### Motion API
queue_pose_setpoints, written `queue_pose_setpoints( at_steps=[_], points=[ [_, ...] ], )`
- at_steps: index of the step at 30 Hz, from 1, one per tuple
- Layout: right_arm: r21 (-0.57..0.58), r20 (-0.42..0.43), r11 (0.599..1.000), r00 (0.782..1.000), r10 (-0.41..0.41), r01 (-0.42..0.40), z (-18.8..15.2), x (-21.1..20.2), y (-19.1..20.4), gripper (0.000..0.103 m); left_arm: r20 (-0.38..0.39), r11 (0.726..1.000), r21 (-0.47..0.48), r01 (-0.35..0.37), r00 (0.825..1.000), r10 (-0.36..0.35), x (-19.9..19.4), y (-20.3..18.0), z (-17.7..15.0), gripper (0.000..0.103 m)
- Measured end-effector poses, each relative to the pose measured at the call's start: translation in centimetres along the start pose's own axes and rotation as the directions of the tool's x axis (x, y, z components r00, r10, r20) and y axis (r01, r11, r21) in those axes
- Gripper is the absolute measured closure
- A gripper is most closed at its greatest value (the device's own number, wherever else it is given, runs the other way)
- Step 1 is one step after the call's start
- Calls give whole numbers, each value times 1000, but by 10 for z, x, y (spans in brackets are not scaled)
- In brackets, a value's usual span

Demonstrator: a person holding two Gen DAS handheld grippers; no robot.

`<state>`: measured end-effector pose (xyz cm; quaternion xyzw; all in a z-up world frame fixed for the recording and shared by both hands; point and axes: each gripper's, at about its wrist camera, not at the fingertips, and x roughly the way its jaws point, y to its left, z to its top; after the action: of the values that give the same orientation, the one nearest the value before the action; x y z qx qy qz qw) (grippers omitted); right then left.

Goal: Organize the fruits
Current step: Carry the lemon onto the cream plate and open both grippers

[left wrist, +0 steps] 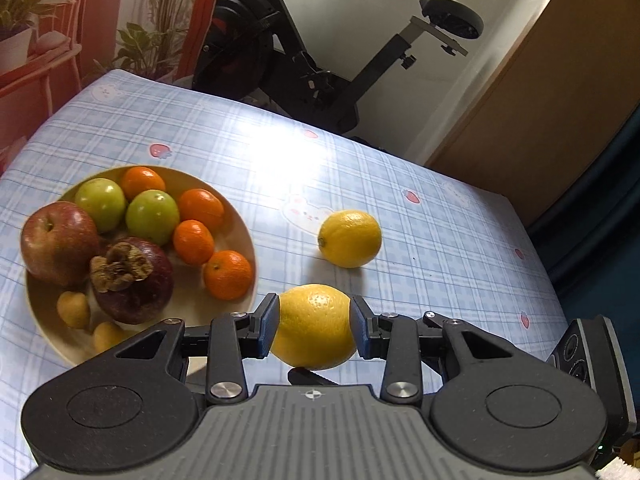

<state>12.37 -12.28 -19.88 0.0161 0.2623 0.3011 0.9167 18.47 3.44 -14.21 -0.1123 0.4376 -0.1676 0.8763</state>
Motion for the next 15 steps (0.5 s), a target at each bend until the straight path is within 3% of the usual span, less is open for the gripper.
queue_pose_setpoints(
  at_steps=[15],
  points=[
    [-128,-57,989,996,68,-75,14,45,32,49,33,988,-142,-61,997,66,-20,44,-6,63]
  ],
)
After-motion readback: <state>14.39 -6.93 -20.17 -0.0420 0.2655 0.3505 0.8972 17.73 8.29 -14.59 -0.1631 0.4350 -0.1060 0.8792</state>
